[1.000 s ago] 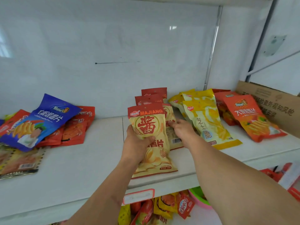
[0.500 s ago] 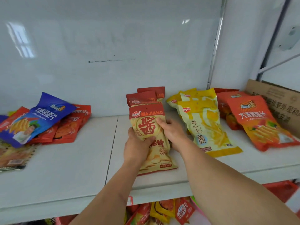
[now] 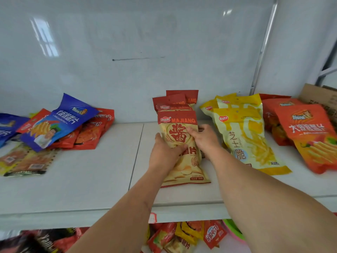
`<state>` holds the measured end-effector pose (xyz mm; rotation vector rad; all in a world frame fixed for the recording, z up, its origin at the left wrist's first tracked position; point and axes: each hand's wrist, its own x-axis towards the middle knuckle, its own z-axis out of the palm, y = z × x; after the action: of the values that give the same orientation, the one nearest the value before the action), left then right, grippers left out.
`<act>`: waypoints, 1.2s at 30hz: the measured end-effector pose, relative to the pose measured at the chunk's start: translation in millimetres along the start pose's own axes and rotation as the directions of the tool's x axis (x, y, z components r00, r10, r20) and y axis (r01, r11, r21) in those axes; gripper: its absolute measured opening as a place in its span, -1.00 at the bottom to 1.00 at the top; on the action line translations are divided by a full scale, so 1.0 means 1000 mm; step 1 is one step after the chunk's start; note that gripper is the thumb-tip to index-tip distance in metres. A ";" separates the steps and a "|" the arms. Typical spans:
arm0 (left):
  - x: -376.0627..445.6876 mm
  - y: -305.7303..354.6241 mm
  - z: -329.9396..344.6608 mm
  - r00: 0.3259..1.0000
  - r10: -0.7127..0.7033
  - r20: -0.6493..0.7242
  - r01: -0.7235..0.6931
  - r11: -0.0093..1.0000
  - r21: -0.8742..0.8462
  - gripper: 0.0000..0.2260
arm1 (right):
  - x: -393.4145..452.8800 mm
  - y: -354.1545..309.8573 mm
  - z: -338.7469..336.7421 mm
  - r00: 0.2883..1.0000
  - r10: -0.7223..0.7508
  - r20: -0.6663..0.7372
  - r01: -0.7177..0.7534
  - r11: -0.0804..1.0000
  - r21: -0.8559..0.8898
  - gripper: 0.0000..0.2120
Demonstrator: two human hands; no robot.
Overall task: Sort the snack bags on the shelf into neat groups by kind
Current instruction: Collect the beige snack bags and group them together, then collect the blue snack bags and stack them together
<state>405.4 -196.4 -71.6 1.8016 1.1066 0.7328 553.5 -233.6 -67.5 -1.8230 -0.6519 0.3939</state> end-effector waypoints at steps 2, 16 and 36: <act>0.001 -0.001 -0.012 1.000 -0.008 0.002 0.008 1.000 -0.008 -0.21 | -0.005 -0.009 0.003 0.996 -0.031 -0.078 0.023 0.994 -0.108 -0.34; -0.001 -0.068 -0.206 0.946 0.321 -0.047 -0.175 0.627 0.759 -0.63 | -0.100 -0.082 0.153 0.856 -0.469 0.219 0.475 0.545 -0.691 -0.64; 0.085 -0.151 -0.376 0.941 0.236 -0.241 0.040 0.631 0.774 -0.67 | -0.093 -0.169 0.392 0.980 0.001 0.199 -0.015 0.997 0.072 -0.64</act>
<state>76.7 53.6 -36.3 2.5467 1.7426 0.6754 219.7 47.9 -45.5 -1.7309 -0.7582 0.6038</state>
